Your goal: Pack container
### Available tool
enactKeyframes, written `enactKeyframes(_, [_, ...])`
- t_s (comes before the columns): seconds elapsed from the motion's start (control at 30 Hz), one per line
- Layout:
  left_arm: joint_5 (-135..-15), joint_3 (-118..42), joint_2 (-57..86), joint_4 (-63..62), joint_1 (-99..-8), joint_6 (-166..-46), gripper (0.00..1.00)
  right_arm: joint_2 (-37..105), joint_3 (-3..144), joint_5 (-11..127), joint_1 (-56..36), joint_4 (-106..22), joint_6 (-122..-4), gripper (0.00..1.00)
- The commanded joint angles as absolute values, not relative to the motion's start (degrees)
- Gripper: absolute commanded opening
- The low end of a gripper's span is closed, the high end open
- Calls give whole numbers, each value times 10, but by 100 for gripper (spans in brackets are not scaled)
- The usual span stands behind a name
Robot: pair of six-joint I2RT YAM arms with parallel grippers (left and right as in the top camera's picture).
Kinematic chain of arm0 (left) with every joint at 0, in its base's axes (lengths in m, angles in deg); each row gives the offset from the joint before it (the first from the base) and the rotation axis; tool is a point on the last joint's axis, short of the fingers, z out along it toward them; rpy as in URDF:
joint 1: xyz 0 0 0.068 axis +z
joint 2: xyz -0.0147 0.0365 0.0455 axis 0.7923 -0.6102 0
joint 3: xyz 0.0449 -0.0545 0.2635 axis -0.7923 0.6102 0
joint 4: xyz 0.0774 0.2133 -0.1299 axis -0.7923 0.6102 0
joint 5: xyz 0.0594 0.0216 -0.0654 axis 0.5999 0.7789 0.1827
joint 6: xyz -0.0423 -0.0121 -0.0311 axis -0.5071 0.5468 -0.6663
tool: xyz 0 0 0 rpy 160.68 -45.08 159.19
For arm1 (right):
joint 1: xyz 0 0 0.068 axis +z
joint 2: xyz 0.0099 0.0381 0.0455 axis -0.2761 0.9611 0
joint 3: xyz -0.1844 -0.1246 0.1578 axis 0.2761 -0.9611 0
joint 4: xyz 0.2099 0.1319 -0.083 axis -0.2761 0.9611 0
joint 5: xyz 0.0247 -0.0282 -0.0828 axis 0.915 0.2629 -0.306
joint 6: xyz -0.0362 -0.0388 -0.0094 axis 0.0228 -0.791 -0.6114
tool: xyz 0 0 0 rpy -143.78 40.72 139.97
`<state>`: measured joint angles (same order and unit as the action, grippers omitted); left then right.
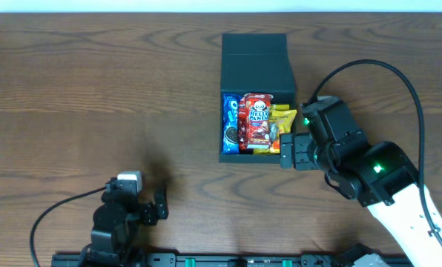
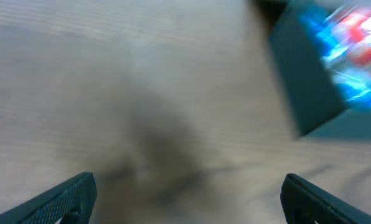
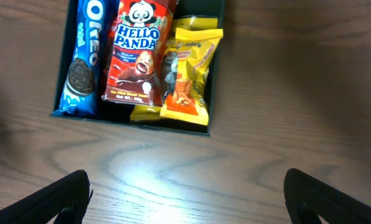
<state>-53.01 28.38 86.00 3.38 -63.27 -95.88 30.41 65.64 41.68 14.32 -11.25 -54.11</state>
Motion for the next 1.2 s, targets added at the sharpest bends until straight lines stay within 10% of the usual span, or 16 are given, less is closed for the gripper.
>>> enactKeyframes(0.0, [-625, 280, 862, -11, -629, -1023, 95, 305, 663, 399, 147, -108, -530, 99])
enactKeyframes(0.87, [-663, 43, 631, -41, -629, -991, 96, 305, 663, 395, 147, -112, -530, 99])
enactKeyframes(1.17, [-680, -262, 225, 124, -629, -906, 95, 305, 663, 387, 147, -111, -530, 99])
